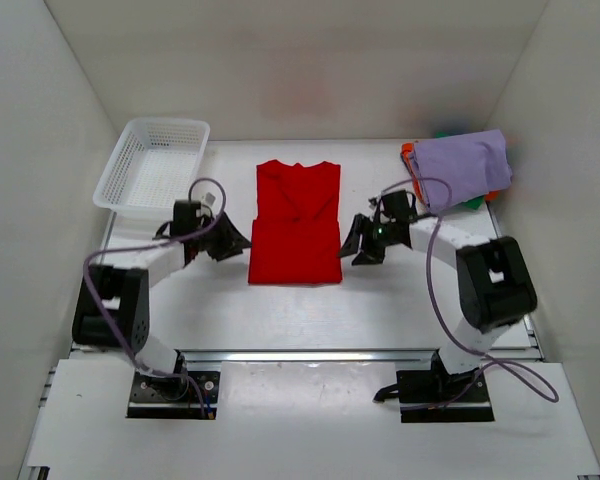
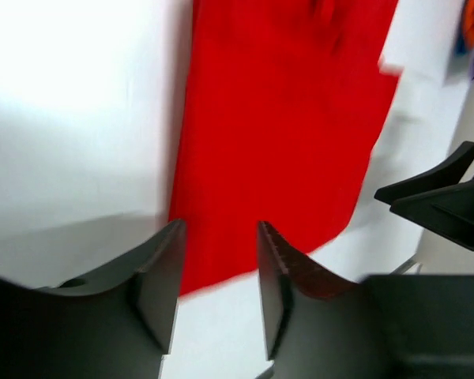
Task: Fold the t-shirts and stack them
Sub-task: Fold the folded rectangular tshirt in 1/3 of the way, then grab one side of the 2/3 rectangular tshirt with both arms
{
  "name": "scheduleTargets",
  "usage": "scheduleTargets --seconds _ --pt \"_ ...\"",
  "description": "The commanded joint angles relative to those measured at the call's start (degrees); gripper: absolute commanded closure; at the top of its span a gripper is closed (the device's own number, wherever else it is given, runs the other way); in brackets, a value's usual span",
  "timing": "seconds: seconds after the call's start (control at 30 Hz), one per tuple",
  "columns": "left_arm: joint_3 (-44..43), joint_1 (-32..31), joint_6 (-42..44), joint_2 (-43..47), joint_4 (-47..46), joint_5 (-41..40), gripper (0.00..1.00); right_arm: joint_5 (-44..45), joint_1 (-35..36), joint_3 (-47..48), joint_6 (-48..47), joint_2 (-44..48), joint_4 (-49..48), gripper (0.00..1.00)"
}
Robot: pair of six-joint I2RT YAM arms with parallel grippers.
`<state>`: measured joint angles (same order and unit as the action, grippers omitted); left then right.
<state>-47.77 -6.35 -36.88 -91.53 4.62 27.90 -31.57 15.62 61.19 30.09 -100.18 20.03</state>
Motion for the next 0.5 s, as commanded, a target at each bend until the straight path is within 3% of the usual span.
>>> scheduleTargets --seconds 0.0,0.17,0.3,0.47 --pt "9.6 -4.0 -1.4 9.5 -2.2 -6.0 0.46 4.7 3.1 -14.1 8.9 9.9 -11.2 0.49" --pt "24.1 -8.0 -9.9 18.4 -10.8 -12.1 0.49 12.0 8.5 -26.5 20.3 16.9 -24.2 0.48" --pt "24.8 -10.3 -11.0 18.3 -12.0 -17.4 0.49 13.6 9.5 -28.9 22.7 15.0 -28.9 0.48" --pt "23.5 -10.3 -12.3 12.4 -15.1 -16.5 0.49 13.5 8.6 -27.5 22.7 9.6 -31.9 0.51"
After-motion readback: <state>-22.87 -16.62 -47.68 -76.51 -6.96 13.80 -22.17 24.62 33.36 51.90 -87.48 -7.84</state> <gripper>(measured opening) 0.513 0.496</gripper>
